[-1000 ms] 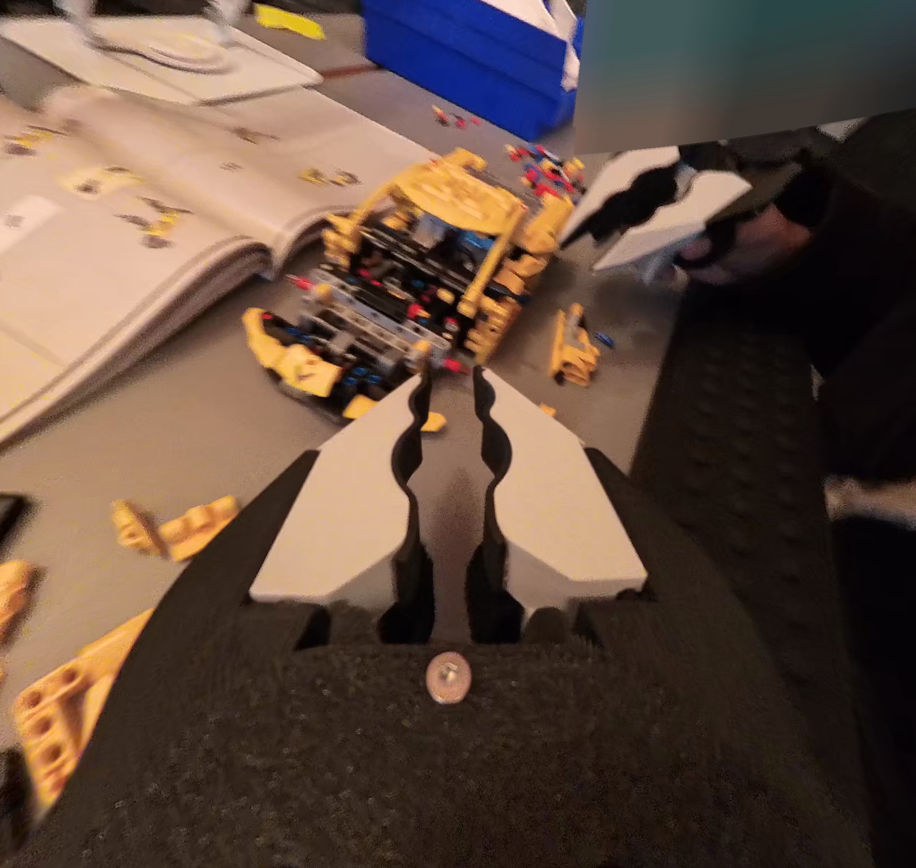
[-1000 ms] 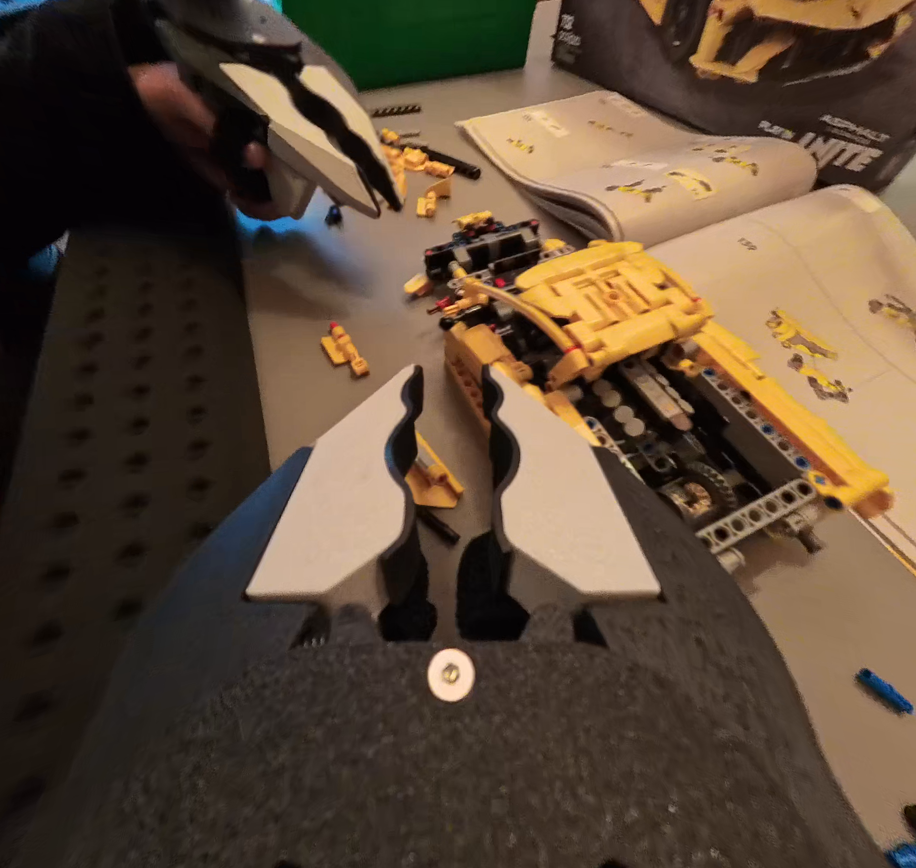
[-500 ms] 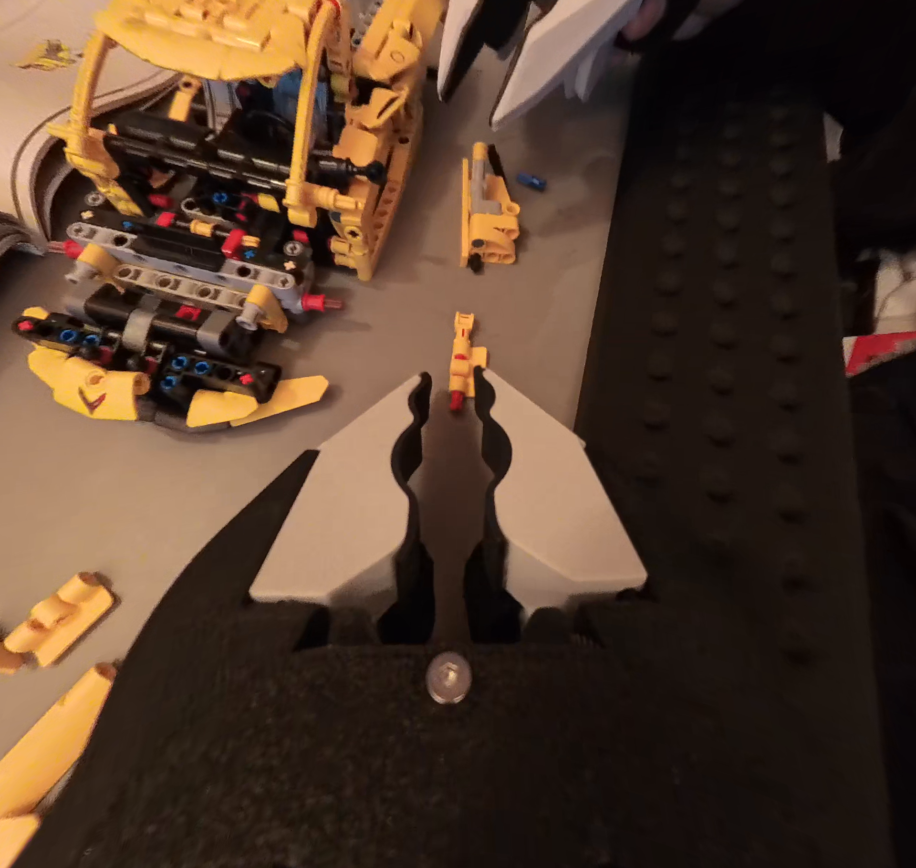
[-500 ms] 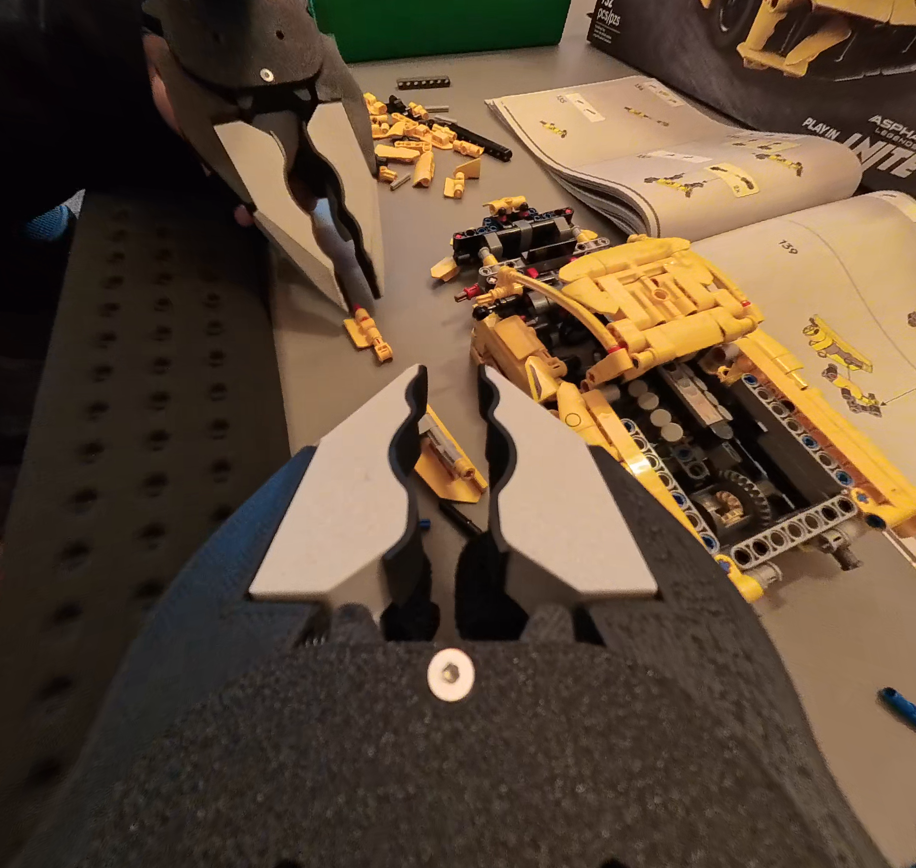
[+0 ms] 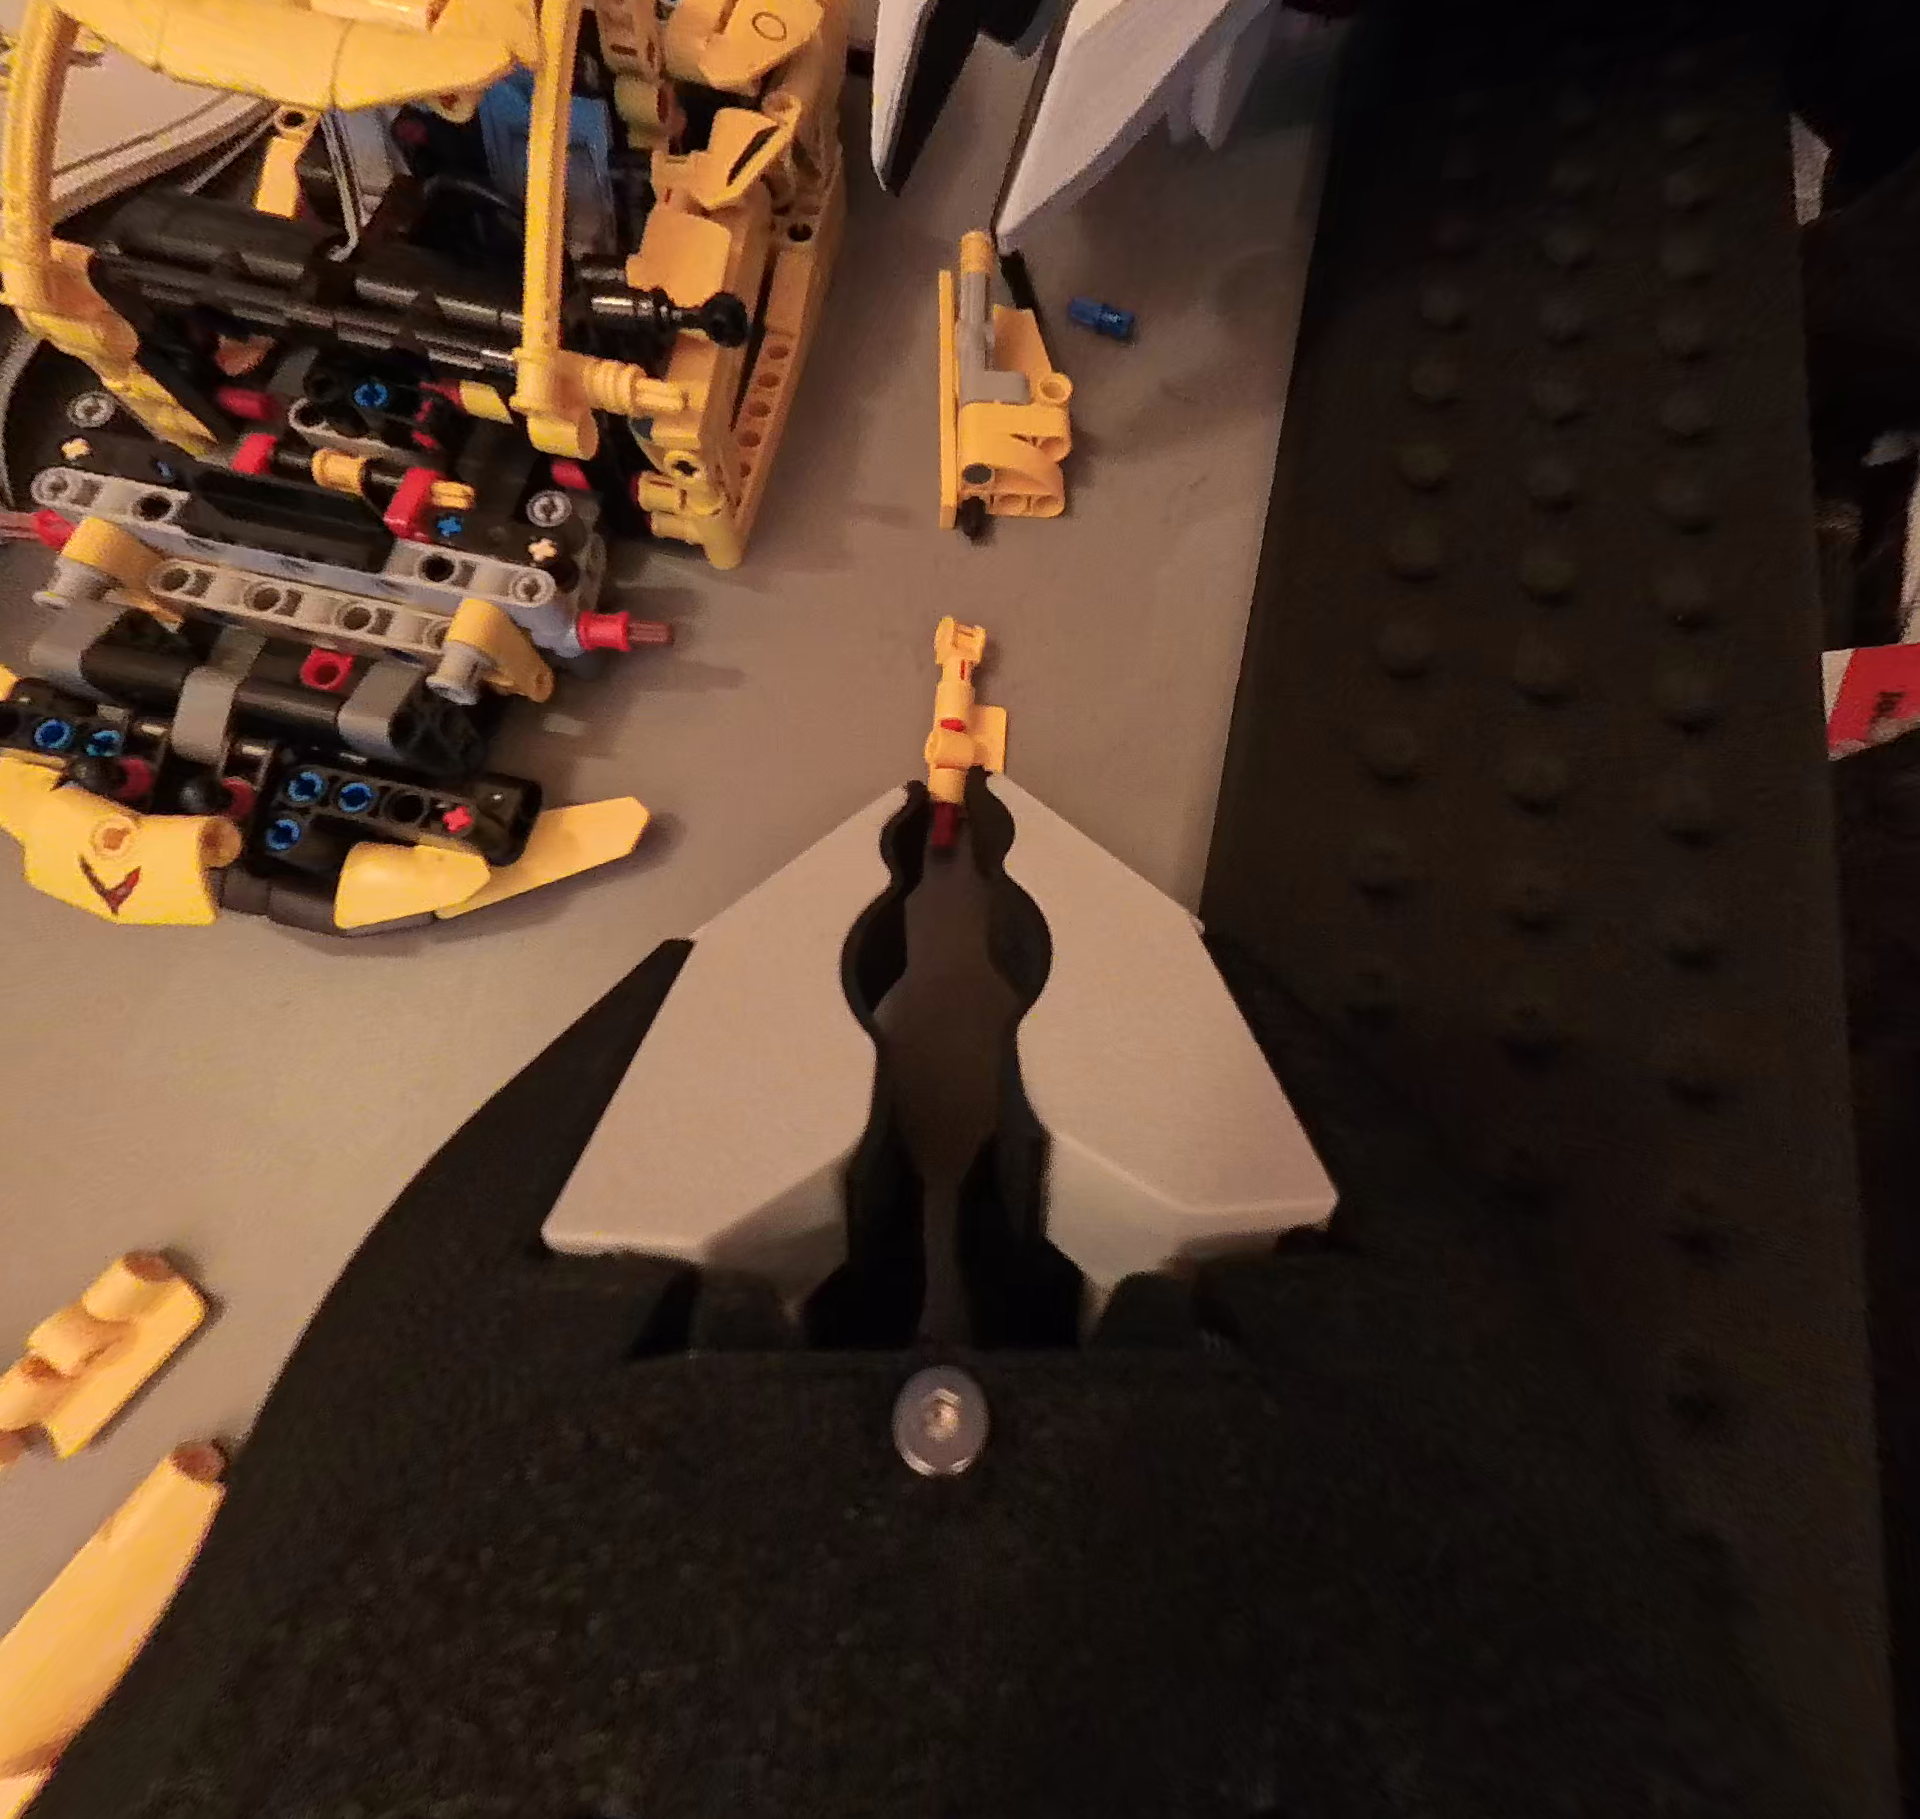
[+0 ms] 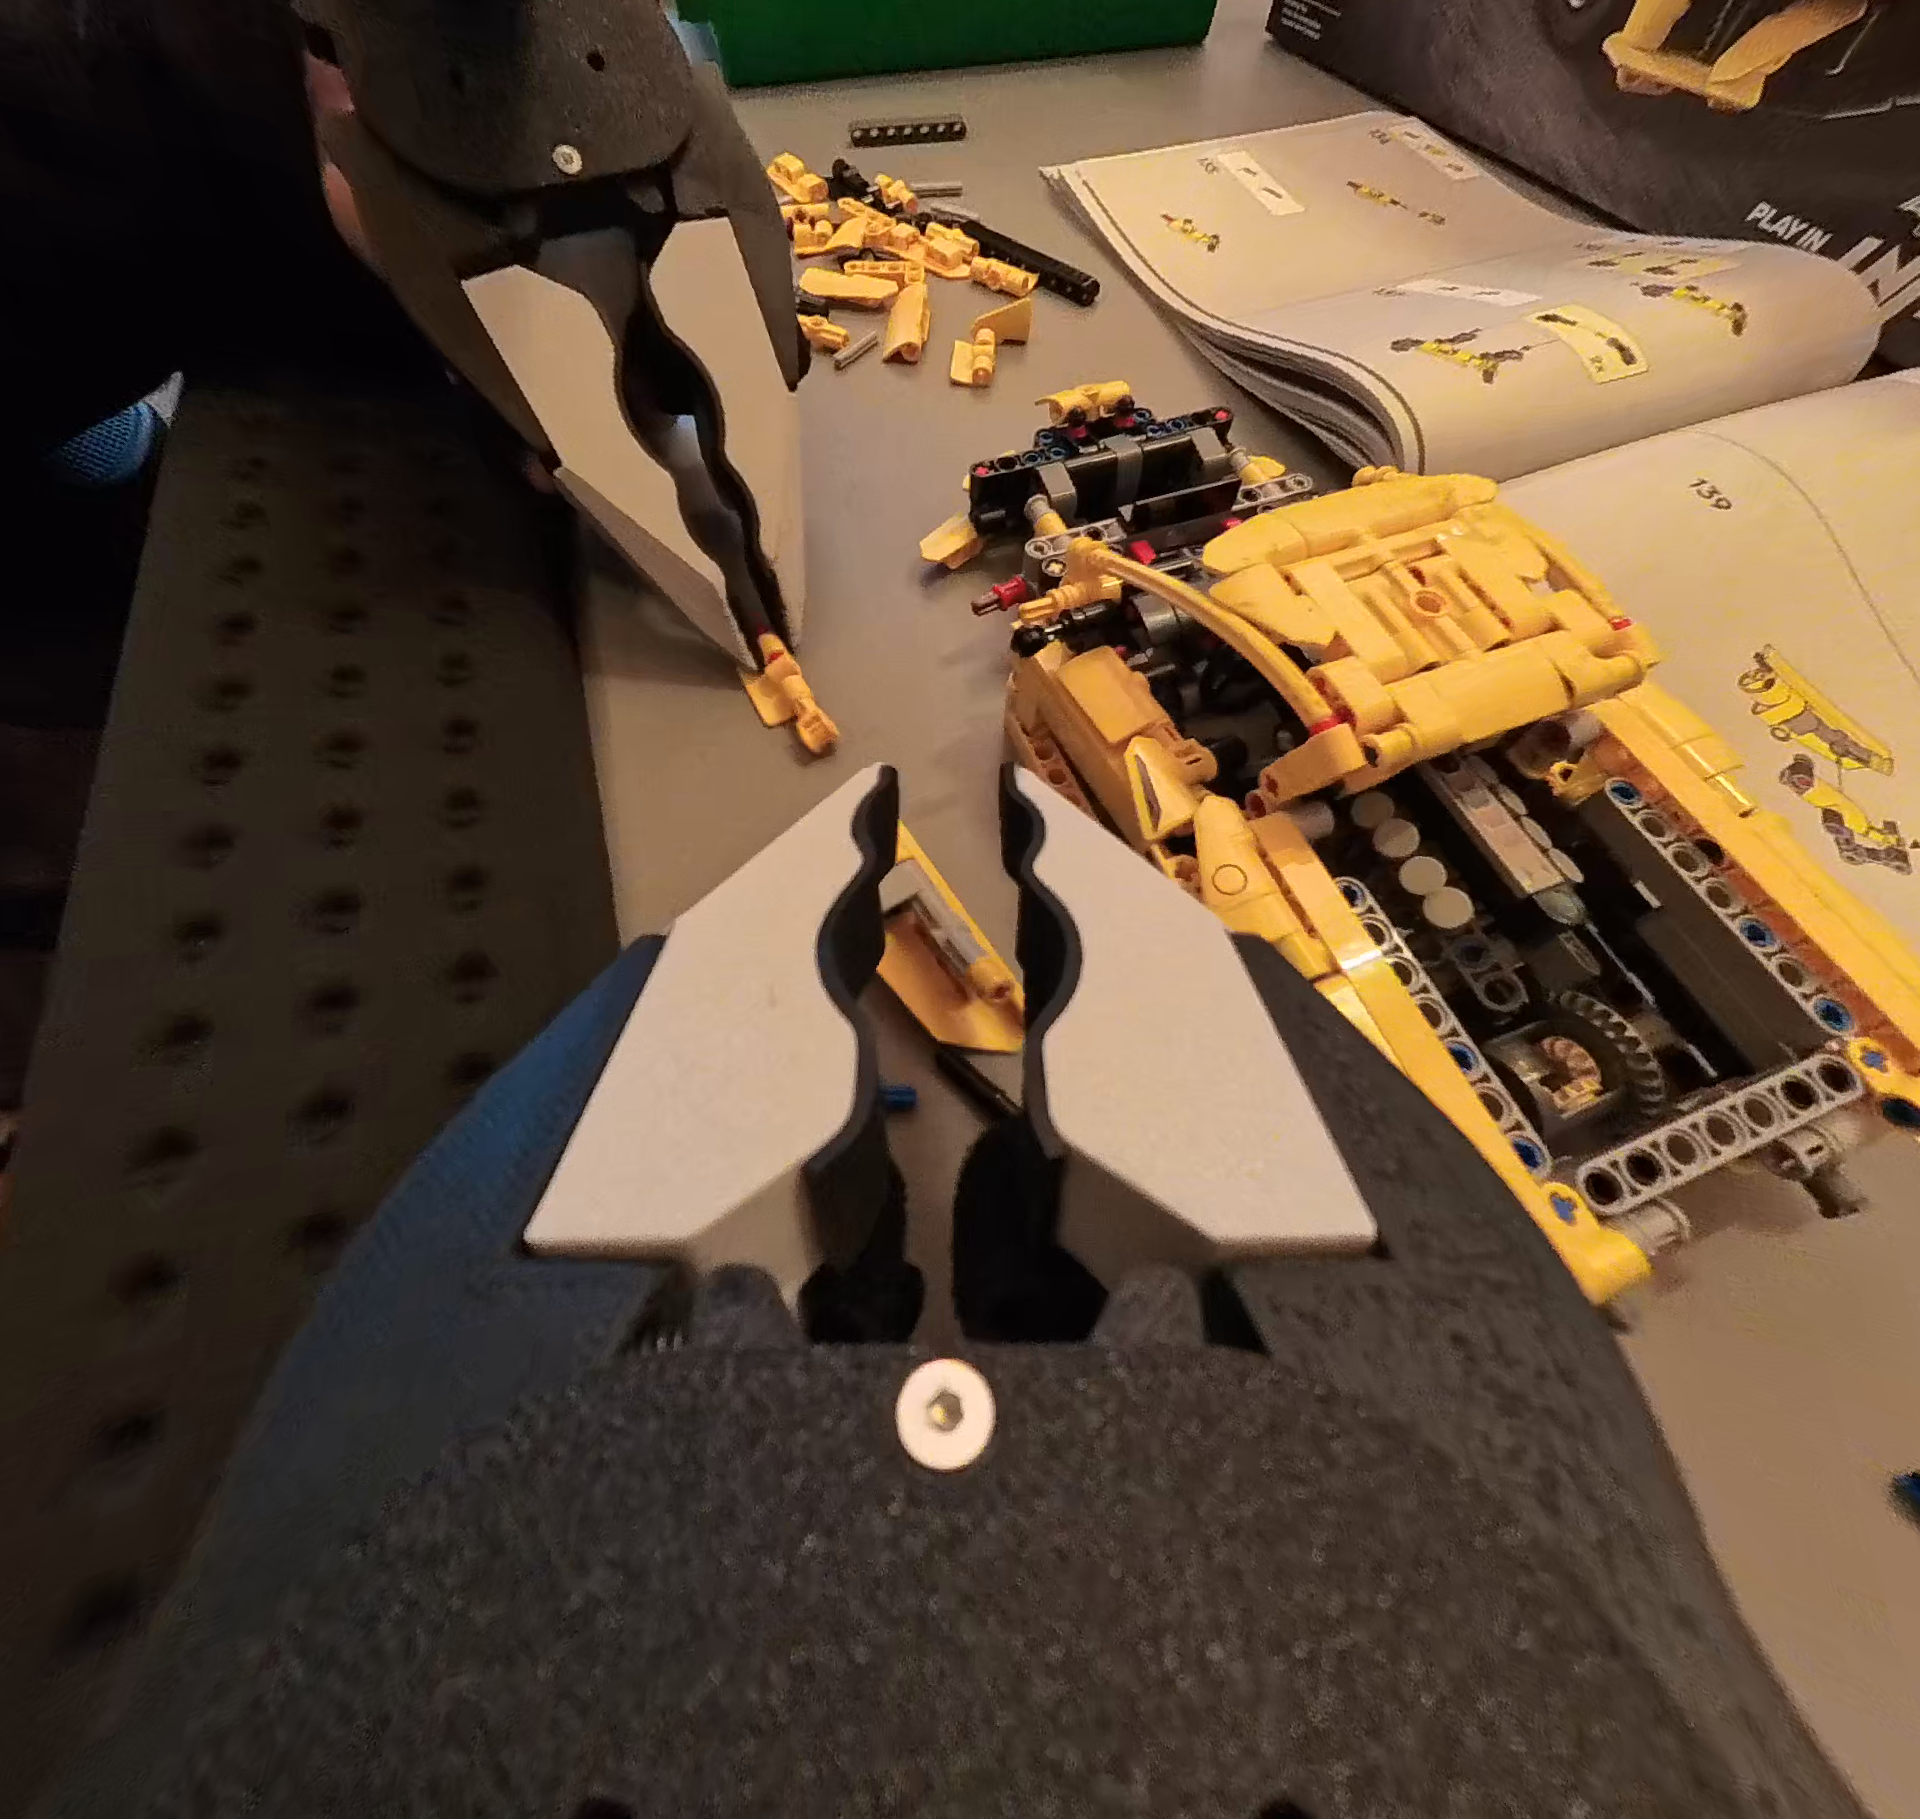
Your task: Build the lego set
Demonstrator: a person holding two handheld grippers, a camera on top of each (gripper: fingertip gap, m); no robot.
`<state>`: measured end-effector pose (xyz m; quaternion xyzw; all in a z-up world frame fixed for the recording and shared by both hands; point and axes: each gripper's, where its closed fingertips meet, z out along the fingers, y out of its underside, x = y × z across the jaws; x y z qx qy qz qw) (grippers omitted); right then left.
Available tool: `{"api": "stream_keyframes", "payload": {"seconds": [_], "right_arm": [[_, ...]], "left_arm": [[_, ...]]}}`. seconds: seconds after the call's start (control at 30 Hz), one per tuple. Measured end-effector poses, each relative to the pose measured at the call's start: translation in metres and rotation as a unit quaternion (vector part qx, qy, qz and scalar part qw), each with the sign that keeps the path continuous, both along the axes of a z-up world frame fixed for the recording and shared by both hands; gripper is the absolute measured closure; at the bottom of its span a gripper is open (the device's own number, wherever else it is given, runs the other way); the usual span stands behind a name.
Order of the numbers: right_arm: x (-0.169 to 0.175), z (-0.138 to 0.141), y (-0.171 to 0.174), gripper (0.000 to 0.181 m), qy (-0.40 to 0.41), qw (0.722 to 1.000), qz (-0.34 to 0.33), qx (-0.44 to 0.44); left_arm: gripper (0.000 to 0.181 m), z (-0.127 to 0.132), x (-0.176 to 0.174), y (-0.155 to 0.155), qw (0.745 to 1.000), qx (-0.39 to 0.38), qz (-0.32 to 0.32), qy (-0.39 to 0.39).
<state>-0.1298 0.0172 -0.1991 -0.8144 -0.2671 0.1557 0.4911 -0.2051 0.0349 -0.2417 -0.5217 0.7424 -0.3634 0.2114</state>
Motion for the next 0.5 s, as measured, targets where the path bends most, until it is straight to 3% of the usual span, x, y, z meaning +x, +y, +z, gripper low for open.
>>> {"api": "stream_keyframes", "payload": {"seconds": [0.07, 0.27, 0.33, 0.5], "right_arm": [[-0.009, 0.004, -0.001, 0.161, 0.032, 0.999, 0.013, -0.011], [-0.037, 0.028, 0.003, 0.157, 0.192, 0.978, 0.03, -0.068], [-0.049, 0.034, 0.002, 0.157, 0.235, 0.967, 0.048, -0.088], [-0.054, 0.029, 0.005, 0.162, 0.246, 0.963, 0.04, -0.103]], "left_arm": [[0.174, 0.005, 0.003, 0.004, 0.999, 0.028, 0.005, -0.025], [0.174, 0.065, 0.015, 0.001, 0.969, 0.123, -0.006, -0.214], [0.174, 0.07, 0.015, 0.0, 0.963, 0.14, -0.012, -0.232], [0.174, 0.071, 0.014, -0.011, 0.951, 0.168, -0.043, -0.257]]}}
